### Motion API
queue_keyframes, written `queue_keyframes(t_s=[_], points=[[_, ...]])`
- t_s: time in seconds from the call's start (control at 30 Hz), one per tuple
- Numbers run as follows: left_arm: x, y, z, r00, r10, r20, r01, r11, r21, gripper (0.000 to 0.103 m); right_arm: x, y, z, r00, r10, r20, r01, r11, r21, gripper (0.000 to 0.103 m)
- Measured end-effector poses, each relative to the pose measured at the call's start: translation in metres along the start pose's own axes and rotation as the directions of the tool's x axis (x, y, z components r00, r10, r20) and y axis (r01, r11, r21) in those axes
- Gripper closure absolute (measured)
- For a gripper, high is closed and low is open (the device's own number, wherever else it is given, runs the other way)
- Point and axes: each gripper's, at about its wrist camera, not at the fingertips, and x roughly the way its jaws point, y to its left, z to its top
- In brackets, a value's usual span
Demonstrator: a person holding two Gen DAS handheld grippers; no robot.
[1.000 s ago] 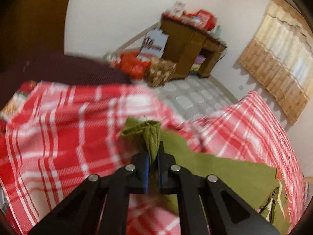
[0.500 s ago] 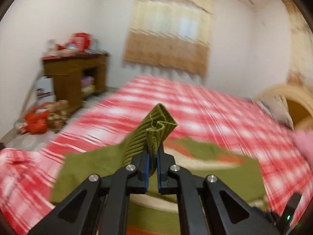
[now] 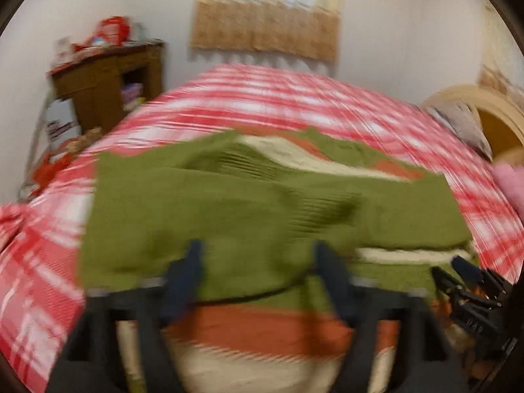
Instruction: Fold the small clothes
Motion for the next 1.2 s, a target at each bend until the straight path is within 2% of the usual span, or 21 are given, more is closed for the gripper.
queue_keyframes(t_s=[0.07,0.1,0.13,0.17,0.2,0.23,0.27,0.33,0.43,0.53,0.6,0.63,0.67,0.73,0.8,0.87,0.9,1.0,1.13,1.2], points=[[-0.005,0.024,-0.006,0.999,0.027,0.029,-0.024,0.997,-0.079,0.013,-0.001,-0.001,0.005,1.000,0.000,-0.019,0.000,1.000,0.008,0.037],[-0.006,0.038,-0.009,0.999,0.041,0.033,-0.037,0.993,-0.113,0.014,-0.003,0.000,0.010,0.999,0.026,-0.026,-0.025,0.999,0.031,0.037],[-0.004,0.044,-0.012,0.998,0.058,0.035,-0.054,0.991,-0.125,0.014,-0.005,0.001,0.016,0.994,0.109,-0.022,-0.107,0.992,0.072,0.037],[0.000,0.050,-0.017,0.995,0.095,0.037,-0.090,0.987,-0.131,0.015,-0.007,0.004,0.024,0.977,0.212,-0.011,-0.209,0.970,0.125,0.037],[0.003,0.056,-0.022,0.990,0.137,0.035,-0.132,0.983,-0.128,0.015,-0.008,0.008,0.030,0.964,0.266,-0.002,-0.262,0.953,0.152,0.037],[0.011,0.056,-0.025,0.989,0.146,0.026,-0.142,0.981,-0.132,0.015,-0.008,0.018,0.039,0.950,0.312,0.011,-0.310,0.937,0.161,0.037],[0.017,0.062,-0.030,0.993,0.116,-0.004,-0.115,0.979,-0.166,0.015,-0.006,0.027,0.046,0.944,0.330,0.018,-0.329,0.932,0.150,0.037],[0.015,0.063,-0.030,0.995,0.093,0.021,-0.088,0.977,-0.194,0.013,0.006,0.052,0.062,0.937,0.348,0.011,-0.348,0.934,0.086,0.037],[0.018,0.057,-0.031,0.996,0.084,0.027,-0.077,0.979,-0.188,0.008,0.042,0.086,0.075,0.942,0.328,-0.067,-0.328,0.945,0.017,0.037],[0.016,0.055,-0.033,0.996,0.082,0.031,-0.075,0.981,-0.178,0.005,0.073,0.106,0.076,0.934,0.336,-0.118,-0.337,0.941,0.007,0.039],[0.016,0.055,-0.033,0.997,0.076,0.034,-0.069,0.982,-0.174,0.003,0.078,0.119,0.076,0.948,0.299,-0.110,-0.307,0.950,-0.060,0.057],[0.016,0.055,-0.032,0.997,0.072,0.035,-0.065,0.983,-0.172,0.002,0.079,0.125,0.078,0.948,0.295,-0.121,-0.305,0.949,-0.077,0.079],[0.016,0.055,-0.032,0.997,0.071,0.036,-0.064,0.983,-0.170,0.001,0.079,0.127,0.080,0.945,0.304,-0.124,-0.314,0.947,-0.073,0.089],[0.017,0.060,-0.033,0.996,0.076,0.036,-0.069,0.984,-0.165,0.001,0.075,0.131,0.089,0.937,0.329,-0.118,-0.339,0.937,-0.077,0.097],[0.020,0.058,-0.031,0.996,0.087,0.035,-0.080,0.984,-0.157,0.001,0.065,0.144,0.106,0.940,0.323,-0.108,-0.336,0.932,-0.138,0.097],[0.020,0.059,-0.031,0.996,0.086,0.037,-0.079,0.984,-0.159,0.001,0.045,0.156,0.129,0.945,0.322,-0.062,-0.328,0.926,-0.187,0.097],[0.019,0.060,-0.031,0.996,0.084,0.038,-0.076,0.984,-0.162,0.001,0.028,0.161,0.149,0.945,0.326,-0.012,-0.322,0.924,-0.205,0.097],[0.020,0.060,-0.031,0.996,0.087,0.035,-0.080,0.984,-0.160,0.000,-0.020,0.161,0.194,0.932,0.338,0.129,-0.305,0.927,-0.219,0.097],[0.020,0.061,-0.032,0.995,0.092,0.033,-0.086,0.984,-0.155,0.000,-0.077,0.136,0.232,0.906,0.319,0.280,-0.269,0.942,-0.201,0.097],[0.020,0.061,-0.032,0.995,0.093,0.032,-0.087,0.984,-0.154,0.000,-0.094,0.115,0.238,0.905,0.279,0.322,-0.225,0.955,-0.194,0.097]])
